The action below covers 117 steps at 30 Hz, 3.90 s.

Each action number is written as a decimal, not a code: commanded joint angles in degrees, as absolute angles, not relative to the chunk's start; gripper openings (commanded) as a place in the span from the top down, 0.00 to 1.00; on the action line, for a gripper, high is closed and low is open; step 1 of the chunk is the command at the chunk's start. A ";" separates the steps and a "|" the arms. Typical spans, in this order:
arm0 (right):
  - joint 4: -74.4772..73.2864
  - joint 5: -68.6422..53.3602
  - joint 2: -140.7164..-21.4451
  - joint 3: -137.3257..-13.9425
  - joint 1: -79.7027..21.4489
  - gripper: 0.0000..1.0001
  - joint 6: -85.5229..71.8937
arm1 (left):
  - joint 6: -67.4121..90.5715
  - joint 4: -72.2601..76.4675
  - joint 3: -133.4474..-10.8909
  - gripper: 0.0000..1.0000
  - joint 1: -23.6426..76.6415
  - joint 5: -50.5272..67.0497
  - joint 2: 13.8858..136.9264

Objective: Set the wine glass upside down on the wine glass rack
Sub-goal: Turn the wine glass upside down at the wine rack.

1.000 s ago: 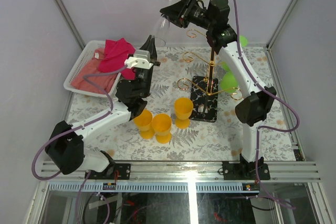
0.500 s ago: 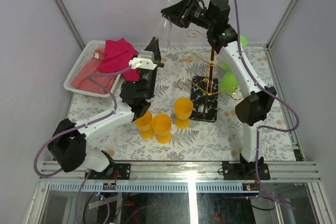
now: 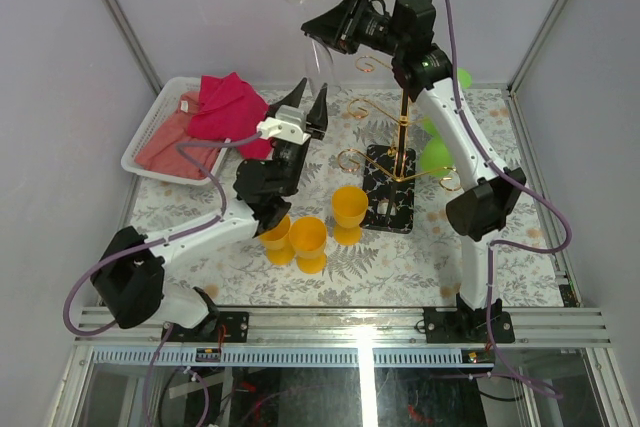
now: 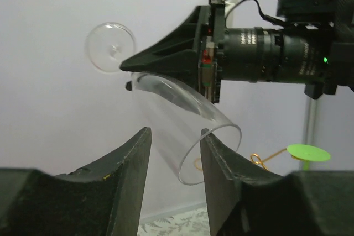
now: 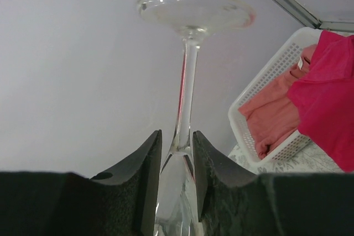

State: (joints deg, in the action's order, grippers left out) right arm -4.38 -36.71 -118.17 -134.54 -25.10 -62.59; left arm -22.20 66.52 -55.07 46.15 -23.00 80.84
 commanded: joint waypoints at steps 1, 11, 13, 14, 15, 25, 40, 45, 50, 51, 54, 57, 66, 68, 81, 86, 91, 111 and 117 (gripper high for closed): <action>-6.63 -37.09 -117.79 -138.20 -25.73 1.00 -55.16 | -22.37 67.82 -52.10 0.57 46.56 -20.20 77.96; -9.26 -34.06 -116.53 -138.25 -24.68 1.00 -50.38 | -23.56 65.20 -48.58 0.49 46.60 -21.28 74.22; -9.53 -33.10 -115.97 -137.97 -24.38 1.00 -48.99 | -23.50 63.93 -47.79 0.49 46.60 -21.38 73.22; -9.57 -32.79 -115.70 -137.72 -24.23 1.00 -48.63 | -23.33 63.31 -47.26 0.49 46.58 -21.36 72.61; -9.50 -32.64 -115.45 -137.37 -23.96 1.00 -48.54 | -23.17 62.74 -46.64 0.48 46.58 -21.36 71.98; -9.53 -31.65 -113.95 -137.03 -22.95 1.00 -43.39 | -19.99 53.39 -42.61 0.47 46.65 -22.54 65.05; -14.29 -27.70 -105.66 -132.13 -20.22 1.00 -30.04 | -19.46 49.15 -44.65 0.46 46.59 -20.25 65.05; -17.20 -30.68 -105.73 -133.14 -20.03 1.00 -29.93 | -25.07 56.69 -44.17 0.43 46.57 -30.93 66.60; -18.39 -35.93 -107.18 -135.15 -20.05 1.00 -30.10 | -29.70 61.07 -47.18 0.40 46.11 -33.88 71.13; -19.42 -36.90 -107.87 -136.85 -20.12 1.00 -30.01 | -29.74 61.43 -48.10 0.39 46.01 -33.91 71.94; -22.10 -38.63 -108.86 -138.50 -20.16 1.00 -28.77 | -29.53 61.01 -51.23 0.39 45.71 -33.99 74.25; -21.37 -39.16 -107.59 -136.55 -20.34 1.00 -27.88 | -29.01 59.46 -54.11 0.38 45.62 -33.91 76.21; -20.19 -41.55 -107.46 -135.43 -20.55 1.00 -26.94 | -22.61 52.42 -57.12 0.38 45.58 -26.66 77.47; -17.70 -42.28 -106.97 -134.30 -20.68 1.00 -27.34 | -21.38 51.37 -57.04 0.38 45.62 -26.49 77.79; -9.58 -43.71 -106.48 -131.40 -21.36 1.00 -30.14 | -14.35 46.39 -58.18 0.40 45.62 -23.66 79.69; -8.82 -44.04 -106.84 -131.74 -21.55 1.00 -30.78 | -14.15 46.76 -58.86 0.41 45.68 -23.09 80.68; -14.36 -42.29 -107.11 -134.35 -21.58 1.00 -26.45 | -18.70 49.19 -58.23 0.40 45.65 -26.88 79.35; -17.23 -44.39 -104.73 -133.91 -21.56 1.00 -23.67 | -12.40 32.08 -64.55 0.08 41.19 -30.11 78.30; -12.68 -46.78 -104.52 -132.58 -21.59 1.00 -27.30 | -10.10 29.51 -64.38 0.08 40.79 -27.47 79.29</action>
State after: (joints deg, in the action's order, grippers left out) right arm -19.77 -43.42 -108.88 -131.31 -21.06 -24.27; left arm -13.04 32.38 -63.07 41.17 -29.52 78.52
